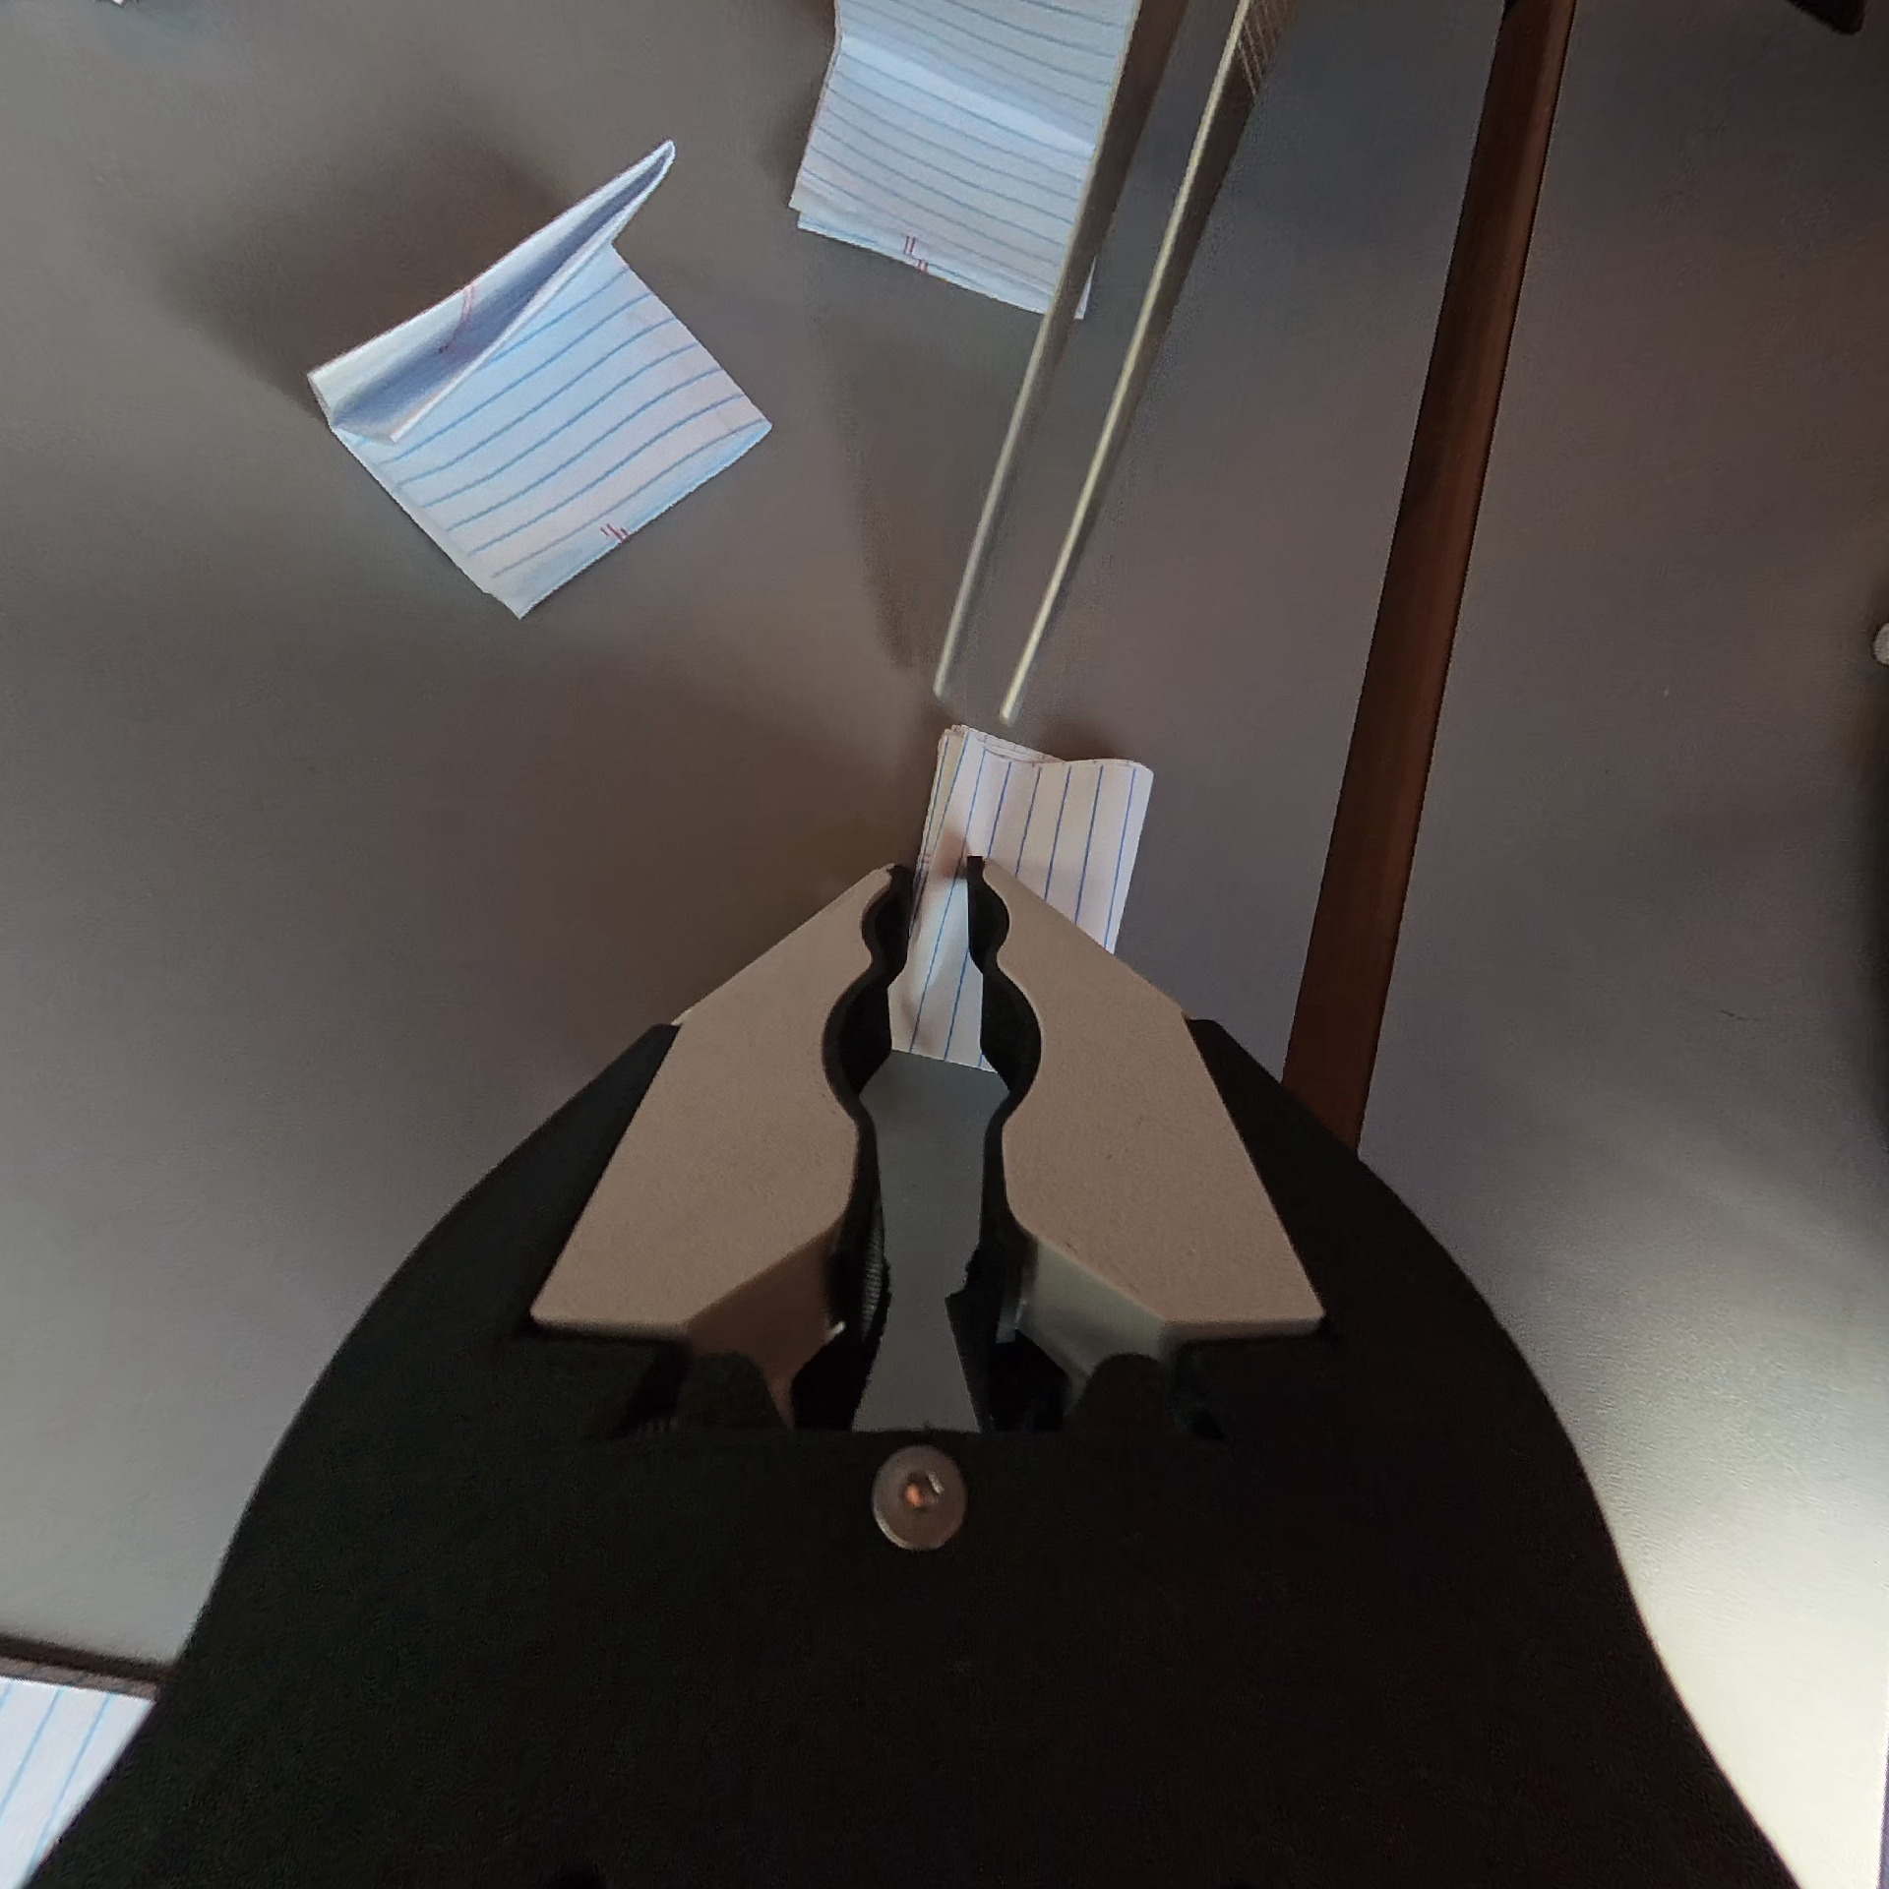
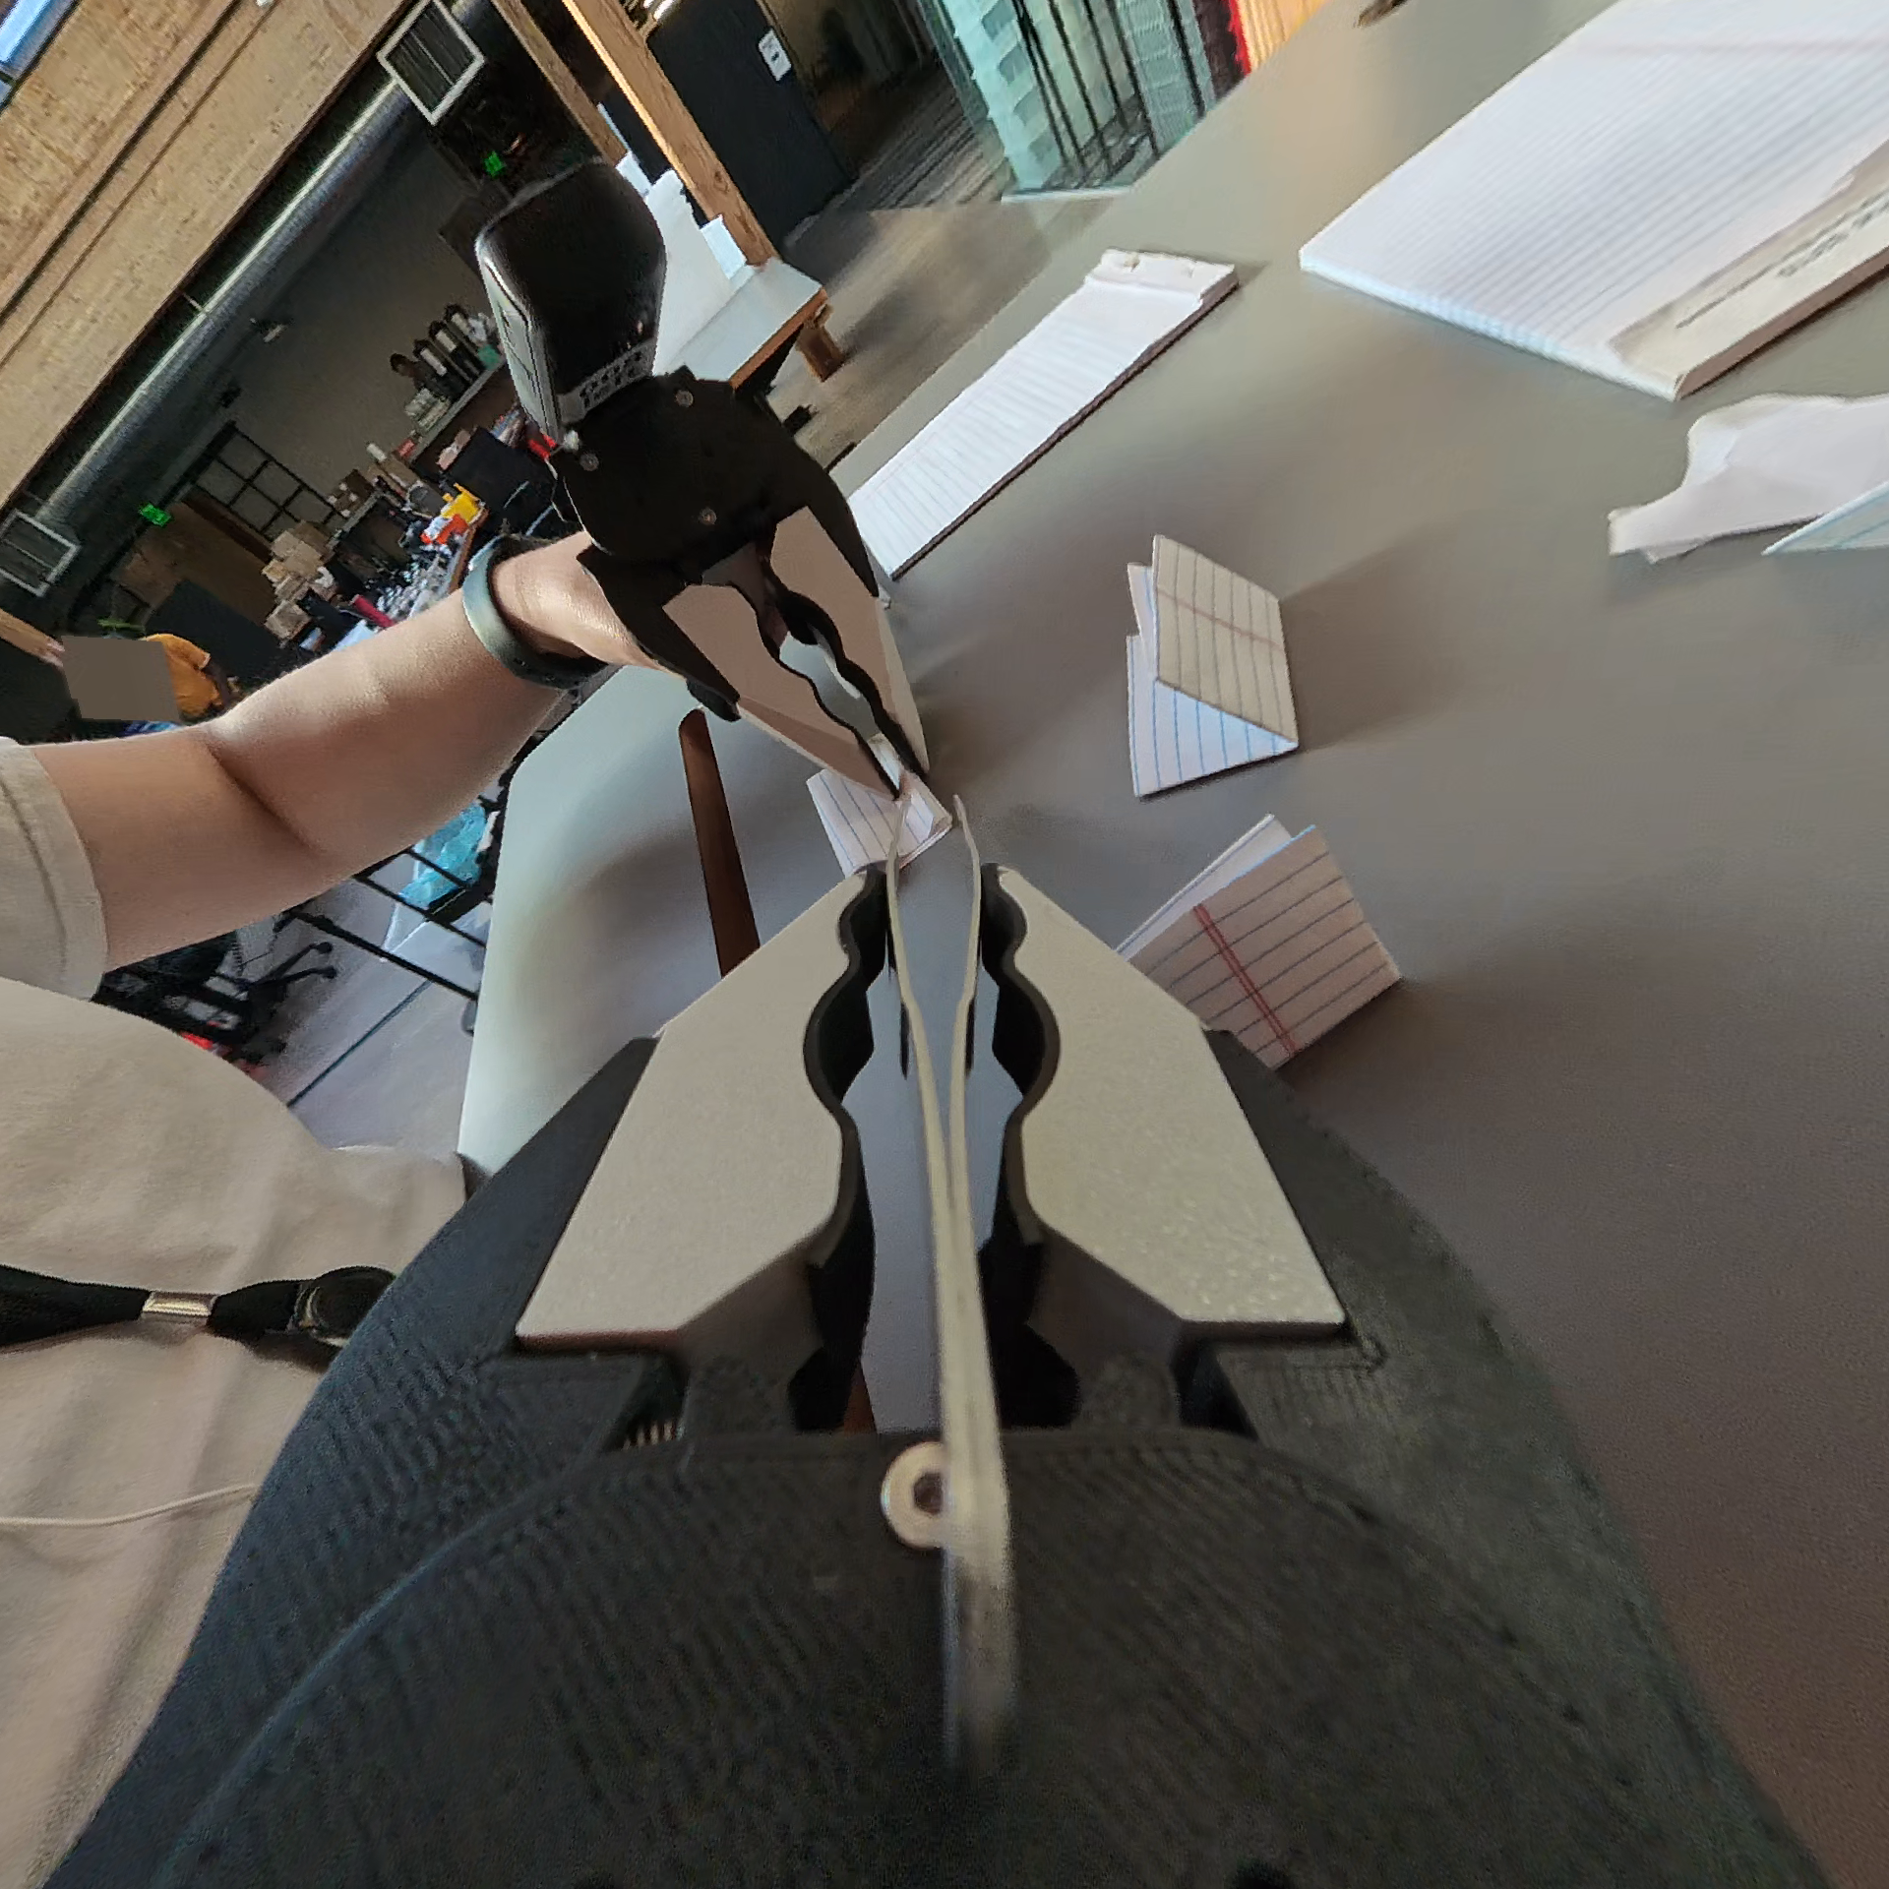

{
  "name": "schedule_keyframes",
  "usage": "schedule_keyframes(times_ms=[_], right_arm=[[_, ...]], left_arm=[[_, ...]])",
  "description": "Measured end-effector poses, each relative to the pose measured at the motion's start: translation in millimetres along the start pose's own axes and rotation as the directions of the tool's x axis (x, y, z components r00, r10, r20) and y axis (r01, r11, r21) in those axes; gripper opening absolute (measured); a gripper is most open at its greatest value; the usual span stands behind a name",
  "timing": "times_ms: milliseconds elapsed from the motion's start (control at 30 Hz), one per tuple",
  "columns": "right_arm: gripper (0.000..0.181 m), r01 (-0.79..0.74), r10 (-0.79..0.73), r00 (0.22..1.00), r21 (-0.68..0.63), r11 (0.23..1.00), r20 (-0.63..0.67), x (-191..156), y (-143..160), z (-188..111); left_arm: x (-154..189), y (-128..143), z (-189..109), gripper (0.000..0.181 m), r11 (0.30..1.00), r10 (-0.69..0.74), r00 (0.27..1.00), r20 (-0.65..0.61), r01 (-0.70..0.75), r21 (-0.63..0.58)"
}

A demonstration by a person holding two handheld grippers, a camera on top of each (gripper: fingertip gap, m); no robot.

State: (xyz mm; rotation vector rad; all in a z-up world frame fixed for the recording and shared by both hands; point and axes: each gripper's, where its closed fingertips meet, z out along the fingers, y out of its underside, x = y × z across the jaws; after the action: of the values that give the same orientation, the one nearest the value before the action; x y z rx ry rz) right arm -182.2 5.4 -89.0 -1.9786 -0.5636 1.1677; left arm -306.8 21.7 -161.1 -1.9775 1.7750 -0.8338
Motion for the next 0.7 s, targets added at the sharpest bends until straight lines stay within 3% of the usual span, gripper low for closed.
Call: schedule_keyframes(times_ms=[100,167,267,467,533,633,700], right_arm=[[0.015,0.031,-0.033,0.999,0.089,0.996,0.017,-13.2,-16.4,-4.2],[0.015,0.007,-0.011,0.999,0.062,0.998,0.051,-18.4,-8.5,7.9],[0.014,0.05,-0.05,0.999,-0.011,0.999,0.003,-11.9,11.3,23.3],[0.013,0.085,-0.085,0.996,0.004,0.996,-0.021,-11.1,16.0,24.0],[0.013,0.09,-0.09,0.996,0.01,0.996,-0.021,-11.0,17.1,23.6],[0.013,0.099,-0.098,0.995,0.02,0.995,-0.026,-11.2,18.6,23.3],[0.013,0.111,-0.11,0.993,0.022,0.994,-0.033,-11.5,19.1,23.2]], left_arm=[[0.0,0.0,0.2,0.009,1.0,0.01,1.0,0.007,-0.01,0.0],[0.1,-0.1,0.3,0.009,1.0,0.007,1.0,0.003,-0.007,0.007],[-0.6,0.2,0.4,0.009,1.0,-0.003,1.0,0.006,0.002,0.01],[-7.8,4.3,-5.3,0.007,1.0,-0.025,0.998,0.054,0.025,0.005],[-17.0,6.1,-16.4,0.021,0.997,-0.064,0.991,0.116,0.058,0.048],[-3.9,7.0,-29.2,0.017,0.98,-0.14,0.987,0.074,0.127,0.154],[-2.5,12.9,-37.0,0.021,0.958,-0.228,0.966,0.119,0.201,0.204]])
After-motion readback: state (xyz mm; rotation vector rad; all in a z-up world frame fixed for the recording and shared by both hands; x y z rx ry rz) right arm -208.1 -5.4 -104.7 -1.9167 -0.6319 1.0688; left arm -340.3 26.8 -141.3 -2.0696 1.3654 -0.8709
